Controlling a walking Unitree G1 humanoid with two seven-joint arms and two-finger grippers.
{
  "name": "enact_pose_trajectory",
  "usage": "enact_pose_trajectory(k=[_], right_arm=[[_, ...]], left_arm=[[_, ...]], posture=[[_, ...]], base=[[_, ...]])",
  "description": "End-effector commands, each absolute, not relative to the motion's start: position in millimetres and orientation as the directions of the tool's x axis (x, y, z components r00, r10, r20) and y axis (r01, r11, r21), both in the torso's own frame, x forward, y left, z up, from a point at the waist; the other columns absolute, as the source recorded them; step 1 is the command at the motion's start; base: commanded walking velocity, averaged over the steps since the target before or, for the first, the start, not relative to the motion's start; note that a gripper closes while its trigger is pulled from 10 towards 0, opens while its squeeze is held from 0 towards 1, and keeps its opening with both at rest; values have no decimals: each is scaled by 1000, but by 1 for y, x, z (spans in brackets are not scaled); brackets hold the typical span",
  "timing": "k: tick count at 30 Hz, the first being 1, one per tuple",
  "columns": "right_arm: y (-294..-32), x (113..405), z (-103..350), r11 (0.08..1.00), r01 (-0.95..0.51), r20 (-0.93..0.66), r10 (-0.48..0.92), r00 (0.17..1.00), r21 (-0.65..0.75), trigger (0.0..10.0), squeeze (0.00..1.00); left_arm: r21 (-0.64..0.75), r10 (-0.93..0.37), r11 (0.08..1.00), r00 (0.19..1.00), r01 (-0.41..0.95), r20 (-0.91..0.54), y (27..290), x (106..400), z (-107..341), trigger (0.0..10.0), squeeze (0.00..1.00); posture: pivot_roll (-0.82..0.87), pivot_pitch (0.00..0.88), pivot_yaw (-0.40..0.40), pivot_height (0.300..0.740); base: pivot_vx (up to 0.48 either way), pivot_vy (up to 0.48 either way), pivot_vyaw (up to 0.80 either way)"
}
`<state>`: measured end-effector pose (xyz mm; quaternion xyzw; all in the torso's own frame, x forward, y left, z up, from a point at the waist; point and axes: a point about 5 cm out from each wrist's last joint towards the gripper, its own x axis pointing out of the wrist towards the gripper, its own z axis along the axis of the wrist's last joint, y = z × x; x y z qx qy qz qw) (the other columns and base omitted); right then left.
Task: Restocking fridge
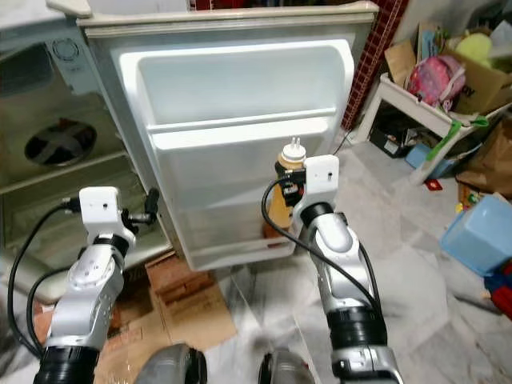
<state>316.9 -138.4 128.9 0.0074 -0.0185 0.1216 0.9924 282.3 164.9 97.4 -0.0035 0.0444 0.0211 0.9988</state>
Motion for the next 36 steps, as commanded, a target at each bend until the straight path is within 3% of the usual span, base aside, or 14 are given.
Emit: enact_pose_trajectory(k=[1,5,20,36], right_arm=[[-137,318,131,970,-242,52,241,969,7,10000,0],[-137,319,133,971,-237,51,237,970,2,10000,0],[-137,320,134,972,-236,58,236,970,-15,10000,0],[-132,321,136,961,-272,78,276,958,-50,10000,0]], left_arm=[[4,57,998,993,-57,-103,166,281,94,10000,0],[-2,58,998,994,-59,-95,165,282,96,10000,0],[-49,56,997,995,-60,-84,164,282,97,10000,0],[-50,59,997,995,-63,-80,164,281,96,10000,0]], posture=[[10,87,-20,636],[11,89,-23,613],[2,89,-30,613],[3,86,-32,613]], base=[[0,0,0],[0,0,0],[0,0,0],[357,0,0]])
